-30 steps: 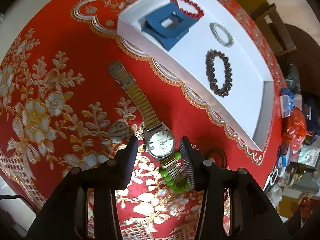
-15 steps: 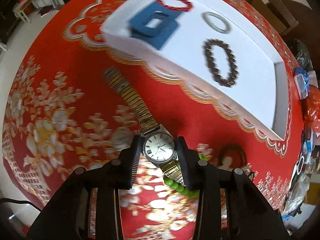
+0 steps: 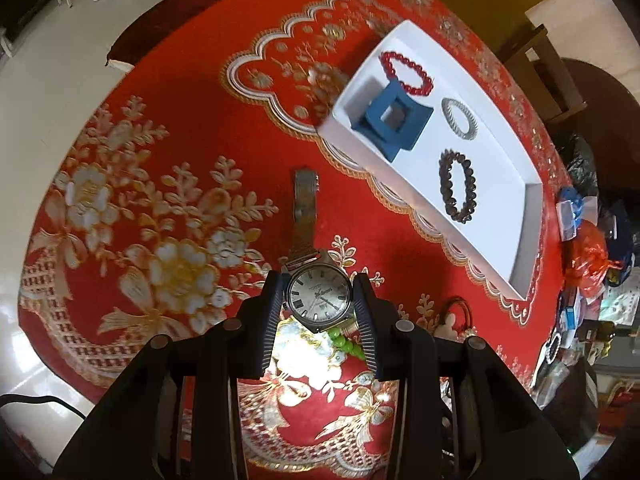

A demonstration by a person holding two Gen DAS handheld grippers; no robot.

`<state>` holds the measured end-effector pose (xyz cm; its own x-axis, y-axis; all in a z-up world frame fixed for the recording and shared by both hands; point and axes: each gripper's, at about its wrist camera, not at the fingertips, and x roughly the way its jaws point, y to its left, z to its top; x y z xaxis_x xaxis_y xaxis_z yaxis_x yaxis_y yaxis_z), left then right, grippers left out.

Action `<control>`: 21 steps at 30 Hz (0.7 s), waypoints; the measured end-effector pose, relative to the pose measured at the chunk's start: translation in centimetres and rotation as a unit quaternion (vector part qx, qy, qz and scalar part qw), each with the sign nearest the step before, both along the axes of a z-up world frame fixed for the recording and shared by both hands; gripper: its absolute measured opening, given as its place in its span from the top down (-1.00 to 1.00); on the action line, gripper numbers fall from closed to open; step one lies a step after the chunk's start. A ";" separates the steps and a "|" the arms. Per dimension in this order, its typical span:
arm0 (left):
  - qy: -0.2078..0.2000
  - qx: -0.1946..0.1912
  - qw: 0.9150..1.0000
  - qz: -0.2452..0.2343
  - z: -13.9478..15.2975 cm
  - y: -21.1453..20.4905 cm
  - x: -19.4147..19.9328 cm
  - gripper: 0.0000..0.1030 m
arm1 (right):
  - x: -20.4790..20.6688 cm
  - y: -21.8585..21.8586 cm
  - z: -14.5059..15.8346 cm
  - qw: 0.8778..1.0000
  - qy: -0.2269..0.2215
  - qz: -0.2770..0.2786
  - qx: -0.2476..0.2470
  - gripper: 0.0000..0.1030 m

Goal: Organize jewelry
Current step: 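Grasp the gold-band watch with left gripper while right grasps green bead bracelet, then lower the watch into the tray while right gripper releases green bracelet there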

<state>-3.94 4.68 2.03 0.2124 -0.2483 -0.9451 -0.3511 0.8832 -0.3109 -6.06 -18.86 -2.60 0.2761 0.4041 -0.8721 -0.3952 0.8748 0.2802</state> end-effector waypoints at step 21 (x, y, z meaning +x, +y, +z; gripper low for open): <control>-0.035 0.003 0.999 -0.006 3.9 0.9 0.7 0.33 | 1.6 2.1 1.0 0.998 -0.050 0.037 -0.024 0.84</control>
